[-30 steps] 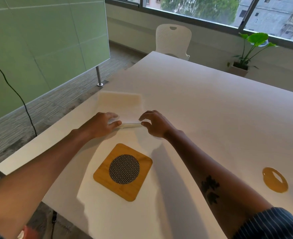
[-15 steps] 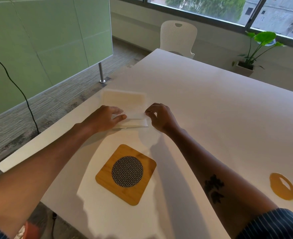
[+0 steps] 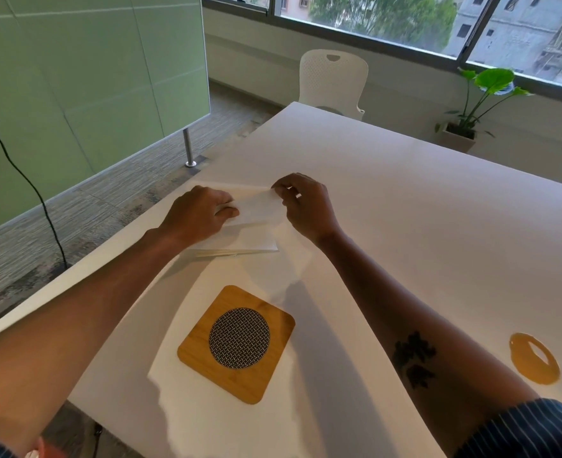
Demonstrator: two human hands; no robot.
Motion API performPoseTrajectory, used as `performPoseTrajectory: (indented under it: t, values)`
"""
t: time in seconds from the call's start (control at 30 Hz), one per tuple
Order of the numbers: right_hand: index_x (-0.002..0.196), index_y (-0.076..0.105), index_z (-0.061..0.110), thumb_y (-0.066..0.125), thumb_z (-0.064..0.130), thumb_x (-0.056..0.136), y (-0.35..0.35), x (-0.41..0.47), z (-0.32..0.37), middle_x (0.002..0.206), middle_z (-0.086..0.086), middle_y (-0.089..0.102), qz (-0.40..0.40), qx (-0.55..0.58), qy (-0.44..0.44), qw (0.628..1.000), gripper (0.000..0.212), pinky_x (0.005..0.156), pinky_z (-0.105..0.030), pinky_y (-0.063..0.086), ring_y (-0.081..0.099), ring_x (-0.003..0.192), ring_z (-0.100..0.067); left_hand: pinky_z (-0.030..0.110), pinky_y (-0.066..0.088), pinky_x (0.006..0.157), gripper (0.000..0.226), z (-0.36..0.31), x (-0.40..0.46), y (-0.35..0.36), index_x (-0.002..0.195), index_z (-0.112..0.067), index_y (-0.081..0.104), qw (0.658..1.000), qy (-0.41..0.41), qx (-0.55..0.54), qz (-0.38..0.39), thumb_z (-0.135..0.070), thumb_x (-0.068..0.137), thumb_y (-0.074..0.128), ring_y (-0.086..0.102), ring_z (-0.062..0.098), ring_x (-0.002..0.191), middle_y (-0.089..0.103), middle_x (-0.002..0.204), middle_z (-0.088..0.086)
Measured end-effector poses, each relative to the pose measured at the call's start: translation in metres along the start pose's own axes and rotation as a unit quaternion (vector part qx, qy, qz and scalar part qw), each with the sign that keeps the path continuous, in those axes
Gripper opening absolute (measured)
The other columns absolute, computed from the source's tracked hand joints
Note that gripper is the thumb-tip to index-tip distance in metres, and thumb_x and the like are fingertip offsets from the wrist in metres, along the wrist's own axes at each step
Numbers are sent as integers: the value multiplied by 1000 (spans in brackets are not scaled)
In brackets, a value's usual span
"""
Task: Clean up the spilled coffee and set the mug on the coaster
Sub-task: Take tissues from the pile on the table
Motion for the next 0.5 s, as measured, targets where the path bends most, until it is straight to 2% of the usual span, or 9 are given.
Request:
performPoseTrajectory:
  t: [0.07,0.13,0.27,0.3,0.37,0.4,0.43,0.5]
  values:
    - [104,78,5,68,5,99,-9,0,4,103,-3,77,-29,19,3,999,11,72,-15,50,66,81,-16,45,60,86,34,-5,4,-2,114,-5,77,999,16,-7,-27,-32,92,78,75,37,95,79,107,17]
    - [117,74,8,72,10,99,-18,-1,4,113,-1,76,-61,59,30,996,19,71,-12,50,67,82,-12,40,60,74,25,-13,7,-6,103,-11,79,999,31,-12,-40,-33,93,77,74,35,81,80,94,13]
    - [138,62,18,74,20,99,-44,-14,-6,127,1,71,-131,124,89,980,41,79,-18,55,67,88,-9,36,55,68,19,-34,16,-23,89,-14,76,996,56,-38,-54,-33,94,75,68,29,69,75,75,7]
    - [141,60,19,74,23,99,-51,-20,-11,129,2,70,-147,143,111,972,44,81,-20,56,66,90,-5,34,54,67,21,-40,18,-28,86,-14,75,996,59,-51,-49,-33,95,74,67,22,66,72,71,3]
    - [144,58,22,73,33,100,-67,-33,-22,132,6,67,-157,190,162,955,48,84,-22,58,66,96,1,21,49,62,21,-57,22,-34,83,-13,76,992,68,-99,-34,-29,96,73,63,1,60,69,64,-13]
    - [146,57,24,72,39,100,-72,-40,-29,134,8,66,-150,215,186,947,50,87,-26,59,66,103,0,11,45,60,19,-65,23,-37,83,-14,77,989,68,-129,-27,-27,97,73,62,-7,59,69,63,-21]
    - [147,55,24,71,44,100,-78,-48,-36,136,8,65,-141,237,205,939,54,89,-30,60,65,111,-3,3,40,58,17,-76,23,-39,83,-16,78,985,66,-158,-20,-25,97,72,60,-11,57,69,64,-28]
    - [150,53,23,69,54,96,-91,-65,-49,138,7,63,-122,285,234,922,64,96,-37,58,64,121,-10,-3,38,60,18,-100,20,-41,81,-23,77,974,55,-218,-6,-24,98,71,61,-11,57,71,66,-30]
Point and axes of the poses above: each hand's wrist, its own x-axis towards the middle knuckle, its own y-axis out of the palm, z = x × y, the point moved 3 cm from there along x, towards the middle knuckle
